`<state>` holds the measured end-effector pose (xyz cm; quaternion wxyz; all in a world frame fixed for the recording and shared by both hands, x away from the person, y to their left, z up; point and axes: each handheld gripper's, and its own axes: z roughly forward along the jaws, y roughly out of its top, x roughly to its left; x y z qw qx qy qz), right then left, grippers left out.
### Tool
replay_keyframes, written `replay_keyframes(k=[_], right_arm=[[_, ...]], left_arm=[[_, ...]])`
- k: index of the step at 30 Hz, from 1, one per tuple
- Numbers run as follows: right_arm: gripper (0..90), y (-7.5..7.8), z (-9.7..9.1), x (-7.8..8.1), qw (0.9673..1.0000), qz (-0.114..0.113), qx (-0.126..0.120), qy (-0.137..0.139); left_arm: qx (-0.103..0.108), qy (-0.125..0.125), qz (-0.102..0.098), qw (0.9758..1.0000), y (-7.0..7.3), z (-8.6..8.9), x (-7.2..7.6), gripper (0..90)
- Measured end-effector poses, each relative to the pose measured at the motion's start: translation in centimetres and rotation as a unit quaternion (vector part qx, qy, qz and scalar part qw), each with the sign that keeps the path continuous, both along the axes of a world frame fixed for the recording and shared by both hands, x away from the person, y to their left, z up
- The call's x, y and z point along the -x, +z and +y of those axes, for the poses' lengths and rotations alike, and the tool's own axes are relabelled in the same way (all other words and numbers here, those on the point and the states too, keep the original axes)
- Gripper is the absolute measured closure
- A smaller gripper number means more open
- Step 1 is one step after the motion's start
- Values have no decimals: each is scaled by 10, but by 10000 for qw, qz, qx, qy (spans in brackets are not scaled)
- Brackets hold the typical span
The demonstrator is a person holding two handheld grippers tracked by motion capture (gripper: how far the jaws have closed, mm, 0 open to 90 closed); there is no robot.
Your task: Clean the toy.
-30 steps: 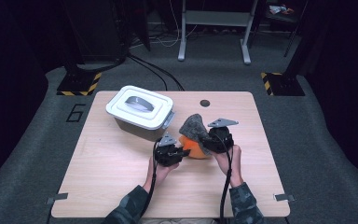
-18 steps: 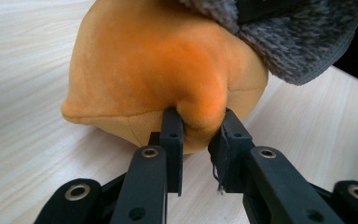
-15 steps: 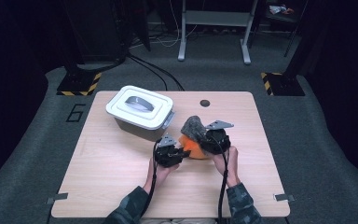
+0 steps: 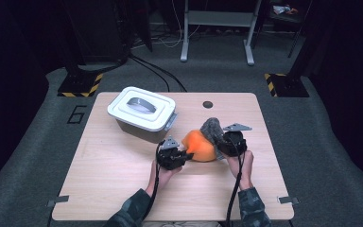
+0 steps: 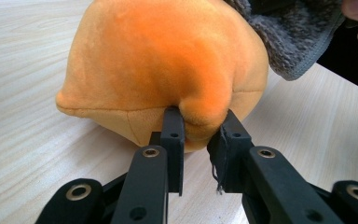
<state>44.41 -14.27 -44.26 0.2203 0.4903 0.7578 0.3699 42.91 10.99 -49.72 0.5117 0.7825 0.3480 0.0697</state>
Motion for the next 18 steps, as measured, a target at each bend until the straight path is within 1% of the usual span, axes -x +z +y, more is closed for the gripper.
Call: replay_keyframes(k=[1, 2, 3, 5, 6, 7, 8, 9, 10, 13, 16, 17, 18], right_arm=[[705, -2, -3, -1, 10000, 30, -20, -70], [705, -8, -9, -3, 9998, 101, 12, -158], [705, -11, -12, -5, 9996, 144, -27, -223], [705, -19, -16, -8, 9992, 262, 15, -293], [705, -19, -16, -8, 9992, 262, 15, -293], [706, -23, -18, -9, 9989, 311, -7, -338], [705, -30, -21, -11, 9983, 415, 21, -404], [706, -35, -23, -13, 9976, 515, -34, -452], [705, -39, -24, -15, 9972, 572, -54, -470], [705, -49, -25, -19, 9958, 741, 6, -533], [706, -49, -28, -20, 9962, 697, 69, -524], [710, -41, -29, -17, 9963, 620, 76, -592], [710, -41, -29, -17, 9963, 620, 76, -592]], left_arm=[[-7, 18, -21, 10000, 0, 0, 0, 761], [-33, 26, 2, 10000, 0, 0, 1, 762], [-29, 29, 1, 10000, 0, 0, 1, 762], [-19, 43, 14, 10000, -1, 0, 1, 762], [-19, 43, 14, 10000, -1, 0, 1, 762], [-15, 32, 4, 10000, -1, 1, 1, 762], [-12, 34, 11, 10000, -2, 1, 1, 762], [-17, 35, 12, 10000, -2, 1, 1, 762], [-27, 31, 5, 10000, -2, 1, 1, 762], [-29, 37, 3, 10000, -2, 1, 2, 763], [-57, 39, -16, 10000, -1, 1, 2, 764], [-67, 50, -49, 10000, 0, 1, 2, 765], [-59, 45, -20, 10000, 0, 1, 2, 765]])
